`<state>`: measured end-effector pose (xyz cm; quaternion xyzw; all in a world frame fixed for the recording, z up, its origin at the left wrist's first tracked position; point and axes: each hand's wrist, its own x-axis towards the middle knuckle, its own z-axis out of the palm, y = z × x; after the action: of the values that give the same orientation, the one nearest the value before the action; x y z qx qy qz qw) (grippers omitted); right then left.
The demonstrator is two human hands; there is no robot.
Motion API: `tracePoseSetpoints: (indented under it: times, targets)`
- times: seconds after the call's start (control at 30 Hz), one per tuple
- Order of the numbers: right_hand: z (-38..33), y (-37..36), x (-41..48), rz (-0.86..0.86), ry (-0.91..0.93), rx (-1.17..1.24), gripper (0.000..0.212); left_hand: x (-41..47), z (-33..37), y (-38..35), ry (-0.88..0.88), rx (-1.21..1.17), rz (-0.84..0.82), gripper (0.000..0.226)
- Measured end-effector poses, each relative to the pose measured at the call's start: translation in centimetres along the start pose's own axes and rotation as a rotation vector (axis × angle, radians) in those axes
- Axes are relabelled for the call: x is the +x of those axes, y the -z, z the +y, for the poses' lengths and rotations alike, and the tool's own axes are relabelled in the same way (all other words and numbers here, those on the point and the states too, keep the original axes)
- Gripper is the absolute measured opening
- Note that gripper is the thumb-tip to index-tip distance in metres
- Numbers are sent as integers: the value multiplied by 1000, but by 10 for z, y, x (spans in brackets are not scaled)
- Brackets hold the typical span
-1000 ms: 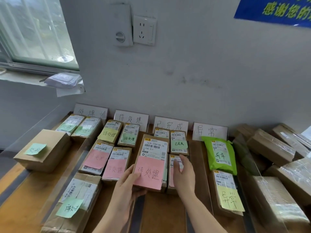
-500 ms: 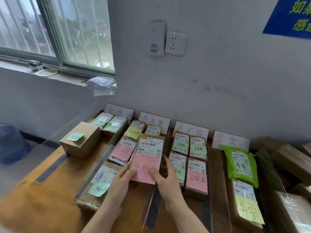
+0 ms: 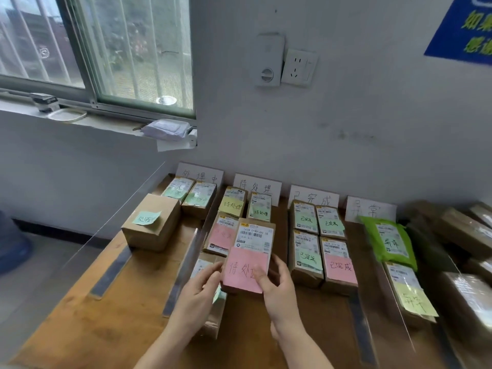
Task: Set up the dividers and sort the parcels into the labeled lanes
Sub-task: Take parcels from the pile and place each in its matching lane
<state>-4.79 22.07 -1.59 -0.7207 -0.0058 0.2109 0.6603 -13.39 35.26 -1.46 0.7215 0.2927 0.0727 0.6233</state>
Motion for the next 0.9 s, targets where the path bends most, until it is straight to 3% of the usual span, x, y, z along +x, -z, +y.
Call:
tracePoseSetpoints:
  times: [0.17,0.33,0.53,0.9]
  targets:
    - [20,-11,-15,159,-66,-69,49,-6,-16,12,-127,724,-129,52]
    - [35,-11,-21,255,-75,-247,45,-8,-34,9,-170,1079,-276,63]
    - [50,-23,-16,228,-94,-430,47,-6,-57,11,-222,1275,-379,63]
    - [84,-15,7,151,-257,-387,41,-1,-65,13,-261,1231,-363,65]
